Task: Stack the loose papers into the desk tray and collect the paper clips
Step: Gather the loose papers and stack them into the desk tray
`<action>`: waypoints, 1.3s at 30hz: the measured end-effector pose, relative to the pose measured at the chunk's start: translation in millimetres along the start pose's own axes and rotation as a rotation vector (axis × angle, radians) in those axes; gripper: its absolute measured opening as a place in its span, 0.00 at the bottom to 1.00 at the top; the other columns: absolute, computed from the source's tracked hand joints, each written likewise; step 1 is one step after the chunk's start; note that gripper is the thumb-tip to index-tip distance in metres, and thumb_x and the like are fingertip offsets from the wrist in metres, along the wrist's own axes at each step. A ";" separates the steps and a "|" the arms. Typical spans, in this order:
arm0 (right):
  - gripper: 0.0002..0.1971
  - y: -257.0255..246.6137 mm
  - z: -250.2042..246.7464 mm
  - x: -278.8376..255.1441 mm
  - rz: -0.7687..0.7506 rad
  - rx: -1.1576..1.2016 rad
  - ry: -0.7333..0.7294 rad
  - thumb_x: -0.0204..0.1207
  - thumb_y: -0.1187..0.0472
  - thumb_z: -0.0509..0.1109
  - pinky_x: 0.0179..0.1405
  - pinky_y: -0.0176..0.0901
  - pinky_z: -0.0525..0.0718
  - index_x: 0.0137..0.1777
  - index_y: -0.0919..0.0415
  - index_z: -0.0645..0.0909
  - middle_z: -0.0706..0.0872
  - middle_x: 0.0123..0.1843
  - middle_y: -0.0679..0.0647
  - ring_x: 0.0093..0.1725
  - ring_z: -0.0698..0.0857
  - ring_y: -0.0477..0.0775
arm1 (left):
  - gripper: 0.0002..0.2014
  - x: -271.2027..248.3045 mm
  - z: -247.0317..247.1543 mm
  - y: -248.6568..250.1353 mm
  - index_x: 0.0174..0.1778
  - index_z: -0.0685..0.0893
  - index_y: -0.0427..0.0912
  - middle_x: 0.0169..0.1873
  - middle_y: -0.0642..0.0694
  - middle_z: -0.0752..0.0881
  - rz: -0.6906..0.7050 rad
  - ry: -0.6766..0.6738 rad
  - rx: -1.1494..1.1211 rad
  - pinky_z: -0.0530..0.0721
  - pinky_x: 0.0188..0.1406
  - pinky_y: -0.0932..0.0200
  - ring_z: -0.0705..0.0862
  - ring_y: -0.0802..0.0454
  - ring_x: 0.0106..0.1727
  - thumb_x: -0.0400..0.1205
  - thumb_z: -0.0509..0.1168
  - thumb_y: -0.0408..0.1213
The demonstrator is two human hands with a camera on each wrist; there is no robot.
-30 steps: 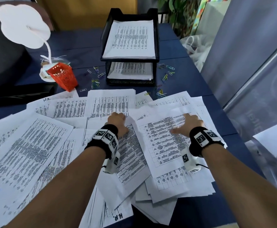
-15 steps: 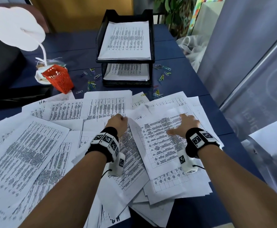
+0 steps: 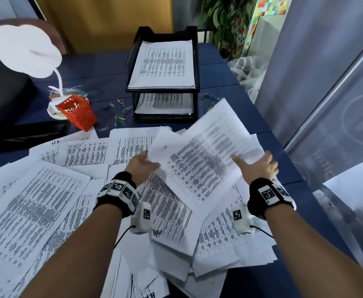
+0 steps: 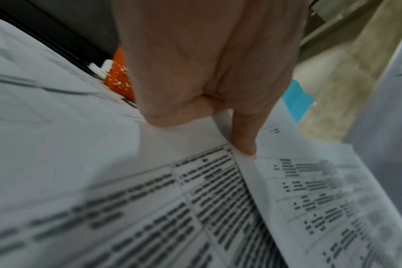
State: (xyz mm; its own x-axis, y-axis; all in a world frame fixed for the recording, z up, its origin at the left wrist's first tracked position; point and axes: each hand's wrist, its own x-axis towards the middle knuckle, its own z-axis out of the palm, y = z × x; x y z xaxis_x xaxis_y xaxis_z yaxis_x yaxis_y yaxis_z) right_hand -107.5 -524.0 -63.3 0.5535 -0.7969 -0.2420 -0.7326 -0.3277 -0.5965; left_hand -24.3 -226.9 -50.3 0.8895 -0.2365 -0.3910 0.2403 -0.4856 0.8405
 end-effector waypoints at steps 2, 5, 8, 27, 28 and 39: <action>0.52 -2.9 0.0 3.7 0.066 0.272 -0.032 0.64 0.38 0.77 0.68 0.65 0.73 0.80 0.58 0.53 0.69 0.75 0.65 0.72 0.71 0.67 | 0.19 -6.5 -9.7 -5.0 0.68 0.77 0.42 0.55 0.39 0.87 0.002 0.007 -0.087 0.85 0.50 0.56 0.85 0.44 0.54 0.80 0.66 0.33; 0.34 -8.4 3.4 4.5 0.137 0.635 -0.190 0.70 0.50 0.76 0.48 0.53 0.82 0.73 0.60 0.67 0.81 0.57 0.59 0.48 0.83 0.60 | 0.12 -10.6 -8.8 -4.7 0.53 0.80 0.46 0.46 0.42 0.87 -0.001 0.022 -0.197 0.80 0.62 0.46 0.85 0.45 0.51 0.79 0.67 0.25; 0.10 -19.6 7.4 -1.5 0.041 0.589 -0.263 0.76 0.58 0.70 0.33 0.45 0.74 0.44 0.63 0.72 0.73 0.41 0.57 0.39 0.74 0.58 | 0.11 -14.6 -7.4 -3.7 0.55 0.79 0.39 0.42 0.45 0.85 -0.022 0.002 -0.220 0.78 0.61 0.49 0.84 0.50 0.45 0.78 0.68 0.26; 0.34 -34.3 48.1 -46.1 -0.154 0.226 -0.389 0.72 0.51 0.75 0.63 0.50 0.76 0.74 0.63 0.66 0.74 0.69 0.62 0.65 0.78 0.62 | 0.35 -13.0 -18.8 -14.2 0.78 0.58 0.28 0.60 0.28 0.79 -0.047 0.105 -0.098 0.74 0.70 0.43 0.80 0.35 0.63 0.80 0.68 0.35; 0.33 -36.9 45.9 -48.3 -0.135 0.314 -0.434 0.72 0.51 0.76 0.62 0.50 0.78 0.73 0.63 0.68 0.76 0.67 0.60 0.62 0.79 0.60 | 0.36 -12.8 -23.0 -12.3 0.77 0.59 0.26 0.52 0.30 0.80 -0.027 0.122 -0.160 0.76 0.67 0.46 0.82 0.37 0.56 0.78 0.70 0.36; 0.07 -125.4 5.0 -86.3 -0.578 0.723 -0.259 0.80 0.69 0.64 0.52 0.48 0.83 0.47 0.55 0.78 0.88 0.48 0.59 0.45 0.84 0.53 | 0.16 -41.5 -46.7 82.7 0.51 0.76 0.53 0.47 0.53 0.86 0.562 0.516 -0.418 0.83 0.51 0.66 0.85 0.60 0.47 0.84 0.60 0.24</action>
State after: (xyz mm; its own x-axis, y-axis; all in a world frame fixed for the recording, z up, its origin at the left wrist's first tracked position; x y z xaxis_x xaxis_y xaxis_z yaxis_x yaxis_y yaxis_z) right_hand -61.5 -411.6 28.6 0.8864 -0.4450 0.1278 0.0547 -0.1736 -0.9833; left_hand -23.2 -218.0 52.9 0.9600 0.1117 0.2568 -0.2540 -0.0385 0.9664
